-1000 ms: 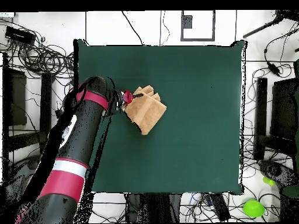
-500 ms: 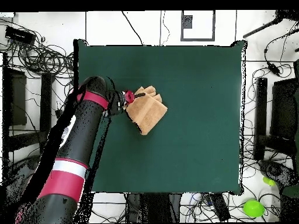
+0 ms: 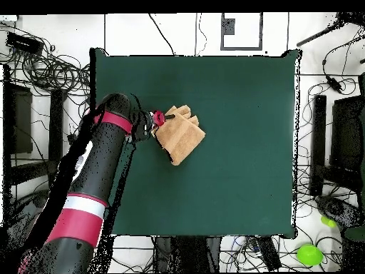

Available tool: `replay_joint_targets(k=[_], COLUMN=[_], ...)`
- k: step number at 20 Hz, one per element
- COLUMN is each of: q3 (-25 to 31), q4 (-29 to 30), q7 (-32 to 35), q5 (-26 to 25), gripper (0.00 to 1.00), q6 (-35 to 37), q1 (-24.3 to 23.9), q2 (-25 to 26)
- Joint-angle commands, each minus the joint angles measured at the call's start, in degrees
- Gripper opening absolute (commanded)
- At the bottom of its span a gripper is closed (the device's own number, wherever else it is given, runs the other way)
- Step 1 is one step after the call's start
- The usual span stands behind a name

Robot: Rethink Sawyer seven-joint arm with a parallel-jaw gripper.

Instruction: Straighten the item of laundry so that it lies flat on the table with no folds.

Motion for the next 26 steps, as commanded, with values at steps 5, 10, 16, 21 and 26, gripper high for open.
replay_joint_targets(k=[5,10,16,21,26], q3=[3.7,6.6,12.4,16.4,22.2], q4=[4.0,11.2,23.1,31.4,39.0], q7=[7.0,1.8,1.7,0.2,0.7], q5=[-0.9,-2.3,-4.3,-7.0,-7.4], gripper=[0.0,0.0,0.0,0.0,0.0], q6=[2.7,-2.5,-19.2,-29.3,-34.6], q1=[0.6,0.2,-3.4,-6.6,-11.5], q2=[0.7,-4.3,-9.4,-13.7,-19.1])
